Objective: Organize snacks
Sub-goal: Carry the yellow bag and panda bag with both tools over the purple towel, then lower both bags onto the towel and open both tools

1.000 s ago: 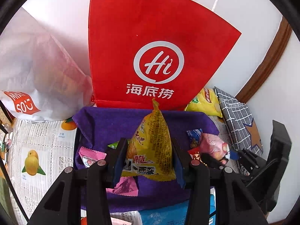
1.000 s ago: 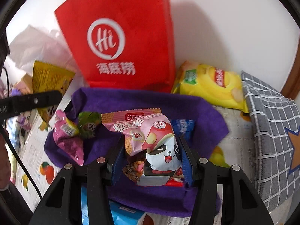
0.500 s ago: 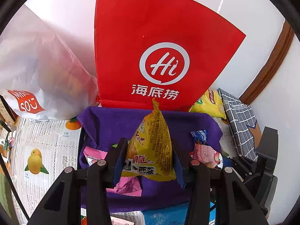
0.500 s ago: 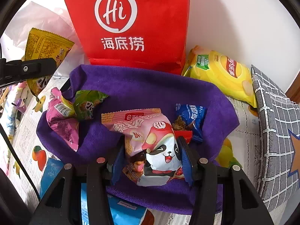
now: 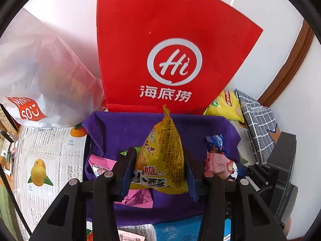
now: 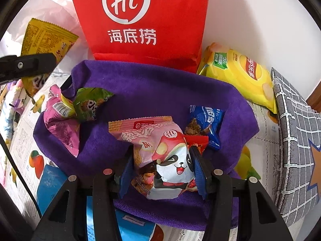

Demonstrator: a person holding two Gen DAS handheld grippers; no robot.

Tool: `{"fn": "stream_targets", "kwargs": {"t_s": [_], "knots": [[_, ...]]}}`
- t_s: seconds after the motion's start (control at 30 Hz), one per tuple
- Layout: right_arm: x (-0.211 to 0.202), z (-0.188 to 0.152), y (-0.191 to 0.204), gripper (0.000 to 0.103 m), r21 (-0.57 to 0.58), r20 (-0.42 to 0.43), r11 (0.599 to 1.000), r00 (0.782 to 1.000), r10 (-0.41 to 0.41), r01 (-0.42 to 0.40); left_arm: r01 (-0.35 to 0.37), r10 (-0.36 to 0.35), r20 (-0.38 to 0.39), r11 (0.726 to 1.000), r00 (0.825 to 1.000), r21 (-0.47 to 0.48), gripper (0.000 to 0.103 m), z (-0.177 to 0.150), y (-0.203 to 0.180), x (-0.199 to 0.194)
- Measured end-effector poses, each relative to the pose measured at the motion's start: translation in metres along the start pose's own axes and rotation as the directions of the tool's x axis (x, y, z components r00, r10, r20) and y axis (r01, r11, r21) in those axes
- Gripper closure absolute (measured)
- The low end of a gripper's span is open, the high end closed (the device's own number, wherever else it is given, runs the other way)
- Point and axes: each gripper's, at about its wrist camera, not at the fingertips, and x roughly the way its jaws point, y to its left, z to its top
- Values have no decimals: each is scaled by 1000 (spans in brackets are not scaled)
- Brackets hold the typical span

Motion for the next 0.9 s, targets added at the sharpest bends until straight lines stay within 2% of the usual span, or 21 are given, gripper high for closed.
{"fn": "stream_targets", "kwargs": {"t_s": [0.07, 0.2, 0.33, 0.43, 0.53, 0.6, 0.7, 0.9], "knots": [[-1, 1, 0, 48, -2, -3, 1000, 1000, 2, -2, 19, -19, -18, 1000, 1000, 0, 60, 0, 1, 3], [-12, 2, -1, 35, 5, 33, 1000, 999, 26, -26, 11, -11, -31, 1000, 999, 8, 60, -2, 0, 6], [-30, 4, -6, 35, 14, 80, 1000, 997, 13, -14, 18, -18, -46, 1000, 999, 13, 59, -3, -1, 8], [-46, 4, -15, 35, 43, 128, 999, 992, -3, -3, 38, -36, -86, 999, 996, 30, 59, -5, -4, 16], [-59, 4, -24, 35, 76, 160, 997, 987, -19, 7, 19, -12, -125, 998, 992, 54, 59, -7, -12, 26], [-64, 5, -27, 35, 88, 173, 996, 985, -31, 16, 24, -11, -162, 996, 987, 82, 58, -10, -18, 34], [-68, 6, -30, 35, 89, 179, 996, 983, -27, 12, 69, -45, -219, 992, 975, 105, 58, -14, -26, 44], [-70, 6, -21, 35, 65, 180, 998, 983, -23, 12, 21, 11, -228, 991, 974, 134, 59, -18, -33, 49]]}}
